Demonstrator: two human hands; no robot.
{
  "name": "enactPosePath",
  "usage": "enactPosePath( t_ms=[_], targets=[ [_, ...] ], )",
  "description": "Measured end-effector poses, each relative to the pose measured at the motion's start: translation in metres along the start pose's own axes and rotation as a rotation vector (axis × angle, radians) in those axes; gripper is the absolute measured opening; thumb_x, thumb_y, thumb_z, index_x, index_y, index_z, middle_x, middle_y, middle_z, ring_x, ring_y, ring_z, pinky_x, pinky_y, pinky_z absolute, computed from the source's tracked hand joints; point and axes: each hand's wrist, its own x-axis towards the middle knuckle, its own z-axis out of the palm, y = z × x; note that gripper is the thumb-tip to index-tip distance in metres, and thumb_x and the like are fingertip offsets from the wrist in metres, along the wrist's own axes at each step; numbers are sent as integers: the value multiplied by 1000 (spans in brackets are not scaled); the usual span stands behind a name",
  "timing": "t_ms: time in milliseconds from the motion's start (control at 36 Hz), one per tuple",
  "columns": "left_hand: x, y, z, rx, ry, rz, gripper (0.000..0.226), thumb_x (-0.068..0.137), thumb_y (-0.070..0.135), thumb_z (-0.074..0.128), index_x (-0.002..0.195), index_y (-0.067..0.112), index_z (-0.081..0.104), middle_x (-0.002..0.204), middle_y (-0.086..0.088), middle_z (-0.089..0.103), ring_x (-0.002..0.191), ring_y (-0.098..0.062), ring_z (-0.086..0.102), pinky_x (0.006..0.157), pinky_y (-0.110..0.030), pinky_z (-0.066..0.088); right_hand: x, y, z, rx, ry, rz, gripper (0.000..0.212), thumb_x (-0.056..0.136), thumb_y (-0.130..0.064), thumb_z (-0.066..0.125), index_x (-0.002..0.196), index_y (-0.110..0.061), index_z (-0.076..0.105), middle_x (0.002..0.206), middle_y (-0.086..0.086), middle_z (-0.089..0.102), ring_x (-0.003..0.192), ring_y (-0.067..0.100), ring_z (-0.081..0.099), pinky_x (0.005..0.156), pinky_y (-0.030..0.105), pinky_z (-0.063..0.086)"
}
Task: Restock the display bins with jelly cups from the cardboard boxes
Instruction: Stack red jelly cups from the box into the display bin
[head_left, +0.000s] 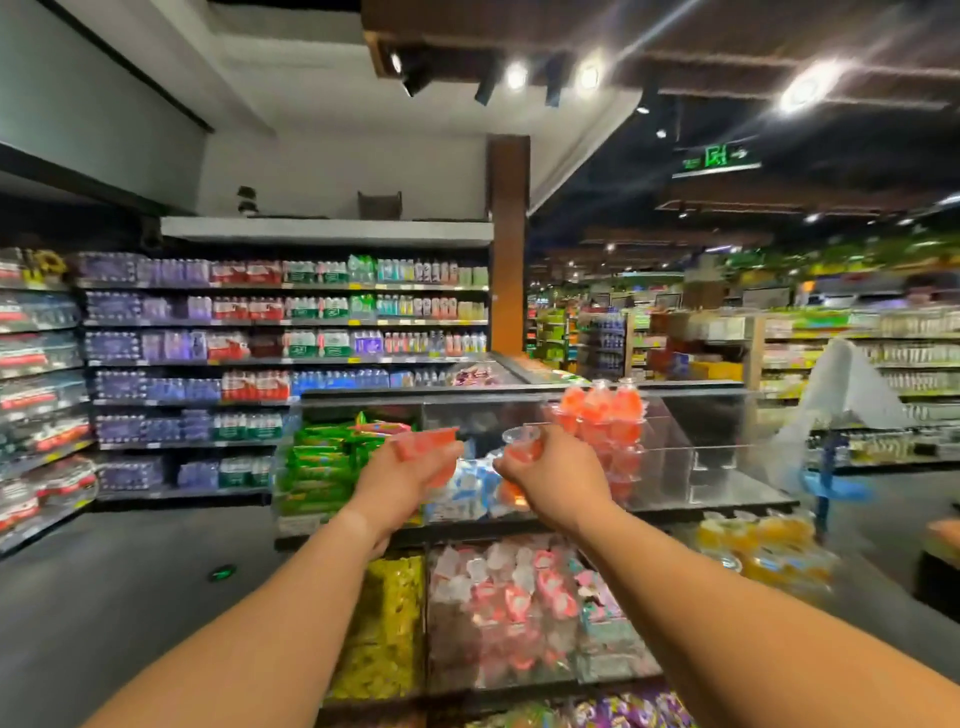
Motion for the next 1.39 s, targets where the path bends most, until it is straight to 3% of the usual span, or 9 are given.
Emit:
enactPosePath(
  t_ms=[83,194,444,583,667,889,1083,1250,1389],
  targets=[
    [1,11,48,-32,-22,-8,20,86,33,78,101,23,69,89,5,73,70,-3,65,58,-20,45,3,32,-37,-3,-11,26,58,88,-41,73,135,-17,49,122,6,66,113,29,61,84,33,44],
    [10,14,101,-39,-27,17,33,82,37,81,107,19,69,94,3,76,73,-4,68,59,-21,46,15,74,-66,-222,-5,22,66,82,-63,69,136,-32,49,127,1,64,120,31,55,98,43,43],
    [63,-9,158,14,-37,19,32,81,36,82,106,21,68,91,7,76,69,6,68,58,-15,47,68,128,-64,-253,-139,8,66,82,-51,74,132,-20,46,121,7,66,109,32,64,86,38,50],
    [120,-31,173,46,1,20,77,57,67,87,118,25,65,101,6,76,91,-9,73,76,-31,53,113,161,-47,-283,-225,44,41,83,-40,69,115,-17,62,115,5,68,104,28,65,87,34,51],
    [155,-39,184,46,19,47,78,49,68,89,110,24,67,98,5,77,96,-16,73,94,-43,56,144,177,-35,-213,-206,92,45,82,-42,69,119,-19,57,115,4,66,103,27,63,87,34,50],
    [263,-34,208,73,37,82,83,52,71,89,116,23,68,106,3,76,97,-15,73,87,-49,60,254,183,-40,56,-139,119,55,74,-40,72,117,-17,46,104,7,65,90,29,67,78,41,57],
    [335,5,257,-26,71,154,13,86,45,76,97,39,73,97,16,77,95,-3,70,79,-30,51,357,182,-54,259,-157,-11,74,73,-26,74,141,-26,45,116,6,65,87,24,68,78,45,61],
    [384,9,287,-271,149,68,26,90,44,71,115,41,65,110,8,74,103,-20,71,81,-39,57,426,197,-47,265,-211,-163,68,69,-24,83,130,-23,51,120,7,58,101,27,63,81,39,57],
    [427,19,291,-272,183,80,25,90,47,69,115,46,65,122,12,67,117,-16,61,92,-42,53,480,201,-35,205,-266,-261,63,69,-30,87,115,-23,45,110,2,55,97,23,59,80,39,53]
  ],
)
